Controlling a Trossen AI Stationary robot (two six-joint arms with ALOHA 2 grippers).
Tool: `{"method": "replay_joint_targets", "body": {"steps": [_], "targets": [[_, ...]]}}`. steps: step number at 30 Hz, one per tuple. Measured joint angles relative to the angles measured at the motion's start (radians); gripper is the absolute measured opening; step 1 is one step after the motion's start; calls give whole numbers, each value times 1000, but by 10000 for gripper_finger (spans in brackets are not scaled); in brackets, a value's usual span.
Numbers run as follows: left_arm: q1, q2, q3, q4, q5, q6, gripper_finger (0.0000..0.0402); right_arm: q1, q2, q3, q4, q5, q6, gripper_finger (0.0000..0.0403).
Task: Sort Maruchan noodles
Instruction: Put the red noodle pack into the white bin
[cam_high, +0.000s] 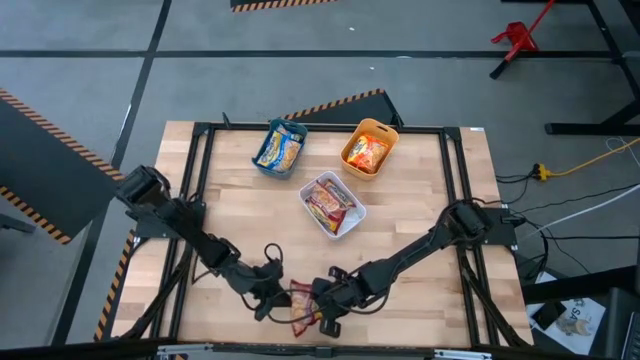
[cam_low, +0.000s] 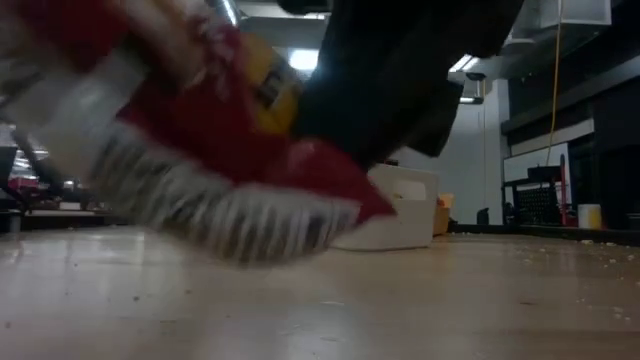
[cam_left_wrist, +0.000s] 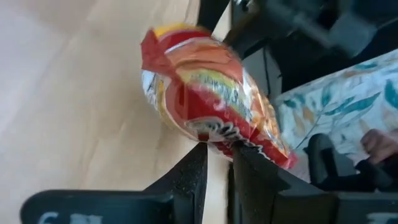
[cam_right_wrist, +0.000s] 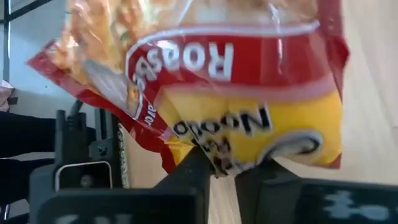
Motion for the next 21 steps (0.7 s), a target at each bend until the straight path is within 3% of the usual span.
{"method": "replay_joint_targets", "body": {"steps": [3, 13, 21], "targets": [[20, -30, 1, -10, -3, 23, 73, -1, -26, 0, -32, 9, -10, 9], [93, -111, 1, -16, -2, 62, 73, -21, -152, 0, -232, 109, -36, 6], [220, -171, 1, -37, 0, 88, 73, -123, -261, 0, -457, 134, -189, 4]]}}
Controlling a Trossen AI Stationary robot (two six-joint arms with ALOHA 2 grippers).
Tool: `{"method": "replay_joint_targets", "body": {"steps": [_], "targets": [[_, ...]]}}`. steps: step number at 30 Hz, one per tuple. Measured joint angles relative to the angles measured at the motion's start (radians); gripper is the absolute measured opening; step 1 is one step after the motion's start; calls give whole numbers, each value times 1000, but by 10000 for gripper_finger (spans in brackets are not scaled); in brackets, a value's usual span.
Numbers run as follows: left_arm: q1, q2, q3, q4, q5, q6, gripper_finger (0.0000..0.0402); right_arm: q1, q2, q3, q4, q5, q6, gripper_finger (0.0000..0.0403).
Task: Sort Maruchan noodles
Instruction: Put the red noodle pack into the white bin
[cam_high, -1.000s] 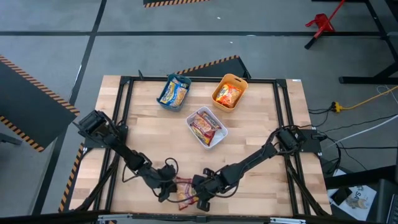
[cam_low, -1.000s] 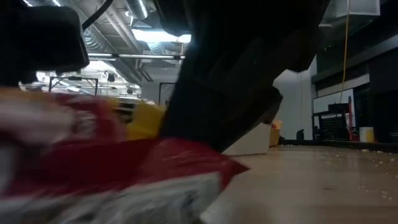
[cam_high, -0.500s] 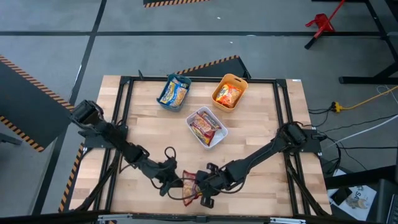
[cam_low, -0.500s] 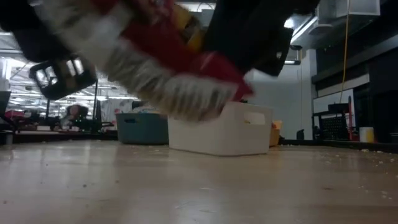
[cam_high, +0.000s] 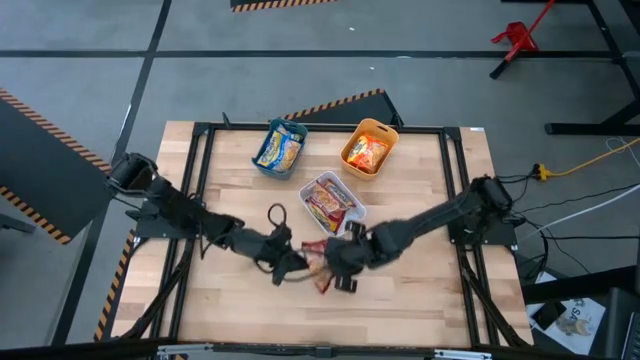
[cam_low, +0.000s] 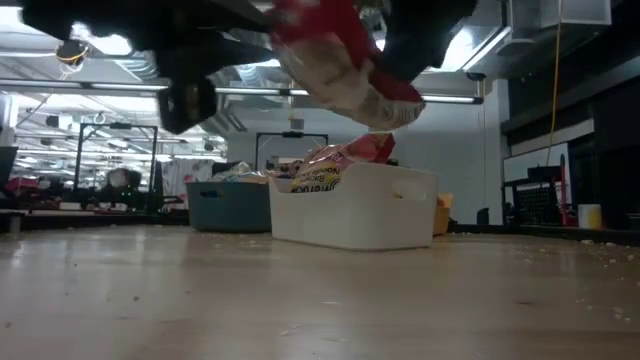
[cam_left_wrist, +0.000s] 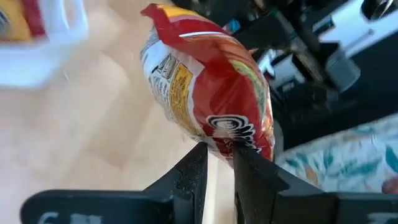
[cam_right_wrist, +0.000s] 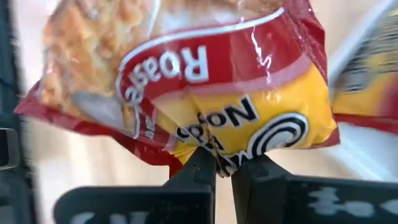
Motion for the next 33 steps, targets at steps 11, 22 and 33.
{"method": "replay_joint_targets", "body": {"steps": [11, 22, 33], "targets": [[246, -62, 1, -134, 50, 106, 73, -286, -64, 0, -109, 0, -278, 2], [459, -64, 3, -352, 314, 124, 73, -456, -64, 2, -129, -34, -328, 6], [449, -64, 2, -442, 455, 182, 73, -436, -59, 2, -205, -46, -536, 11]]}}
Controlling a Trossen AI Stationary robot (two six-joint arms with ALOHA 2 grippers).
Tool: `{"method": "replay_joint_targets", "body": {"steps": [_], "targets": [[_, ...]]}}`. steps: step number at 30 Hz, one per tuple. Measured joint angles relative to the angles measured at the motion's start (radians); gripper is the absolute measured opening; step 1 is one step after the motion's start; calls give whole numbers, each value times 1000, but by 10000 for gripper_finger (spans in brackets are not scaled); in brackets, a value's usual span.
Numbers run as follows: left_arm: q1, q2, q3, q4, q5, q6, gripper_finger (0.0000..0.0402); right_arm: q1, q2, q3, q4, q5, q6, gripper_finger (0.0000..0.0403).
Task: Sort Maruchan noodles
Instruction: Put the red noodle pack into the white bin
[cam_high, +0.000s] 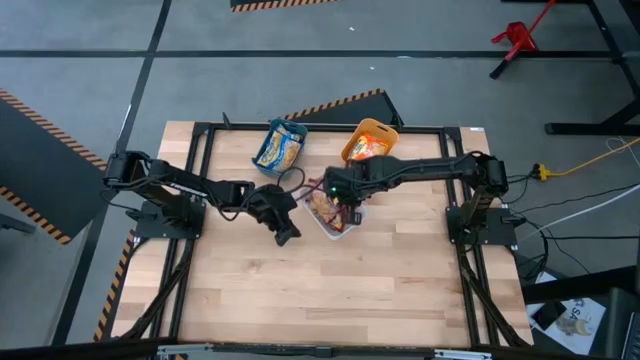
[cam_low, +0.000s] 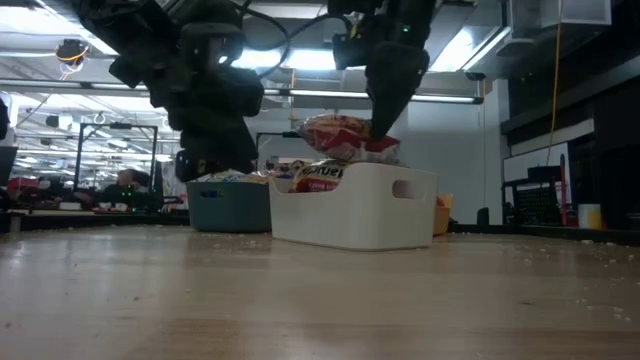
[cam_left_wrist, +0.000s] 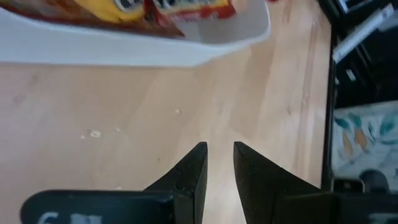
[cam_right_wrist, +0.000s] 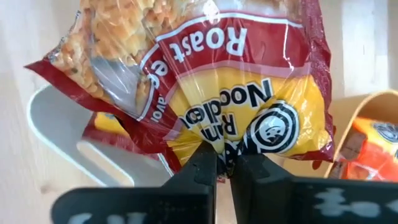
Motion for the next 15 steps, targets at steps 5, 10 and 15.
{"method": "replay_joint_targets", "body": {"steps": [5, 10, 15], "targets": [[0, 0, 0, -14, 32, 1, 73, 3, 0, 0, -11, -37, -61, 23], [0, 0, 0, -14, 38, 1, 73, 3, 0, 0, -15, 3, -59, 87], [0, 0, -1, -14, 38, 1, 73, 3, -1, 0, -13, 26, -16, 161]]}}
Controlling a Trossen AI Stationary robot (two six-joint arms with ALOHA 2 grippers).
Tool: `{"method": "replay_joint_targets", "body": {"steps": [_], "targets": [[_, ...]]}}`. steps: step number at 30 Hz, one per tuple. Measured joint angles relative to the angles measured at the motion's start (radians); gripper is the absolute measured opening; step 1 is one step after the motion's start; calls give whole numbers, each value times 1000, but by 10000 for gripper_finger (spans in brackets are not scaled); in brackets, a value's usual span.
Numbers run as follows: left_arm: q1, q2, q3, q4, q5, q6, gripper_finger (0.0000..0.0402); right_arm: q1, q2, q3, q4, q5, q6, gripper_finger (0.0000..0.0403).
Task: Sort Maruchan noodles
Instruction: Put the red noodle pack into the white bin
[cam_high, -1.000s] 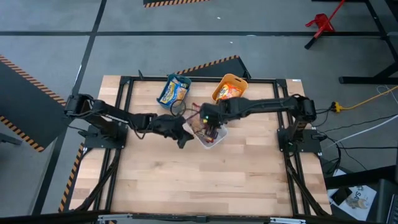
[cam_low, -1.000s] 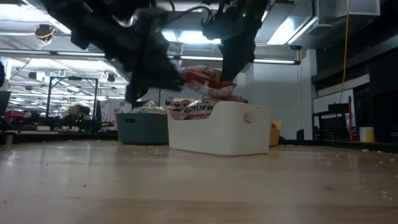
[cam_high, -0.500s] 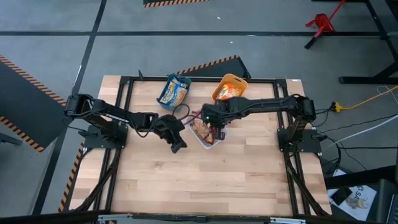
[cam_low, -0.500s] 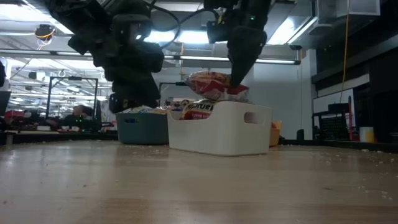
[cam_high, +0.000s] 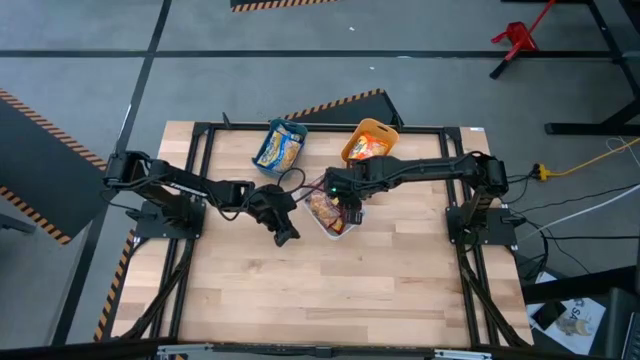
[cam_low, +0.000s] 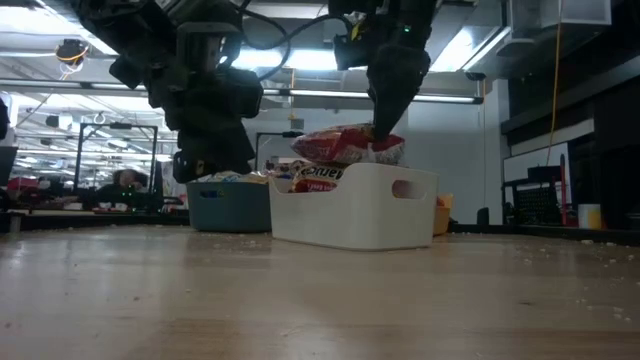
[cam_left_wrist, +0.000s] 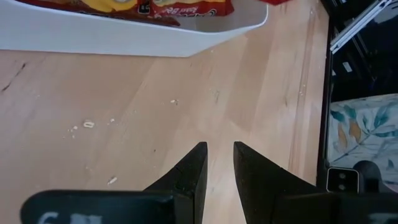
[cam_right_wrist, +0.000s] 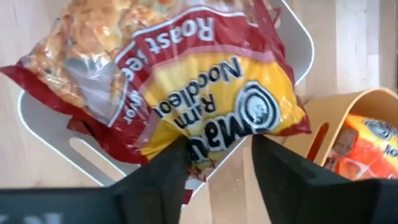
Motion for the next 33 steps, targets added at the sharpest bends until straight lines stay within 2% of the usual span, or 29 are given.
{"method": "replay_joint_targets", "body": {"steps": [4, 10, 14, 18, 24, 28, 33], "targets": [[0, 0, 0, 0, 24, 1, 73, 1, 0, 43, -32, -13, 12, 184], [4, 0, 0, 0, 44, 27, 73, 0, -12, 142, -73, -18, 23, 172], [3, 0, 0, 1, 44, 46, 73, 14, -31, 142, 114, -77, 59, 158], [4, 0, 0, 0, 43, 51, 73, 36, -30, 50, 312, -70, 17, 145], [4, 0, -1, 0, 39, 50, 73, 31, -49, -184, 513, -69, 45, 128], [5, 0, -1, 3, -4, 44, 73, 16, -90, -355, 702, -67, 52, 121], [5, 0, -1, 15, -52, 17, 73, -9, -97, -474, 858, -107, 48, 118]]}}
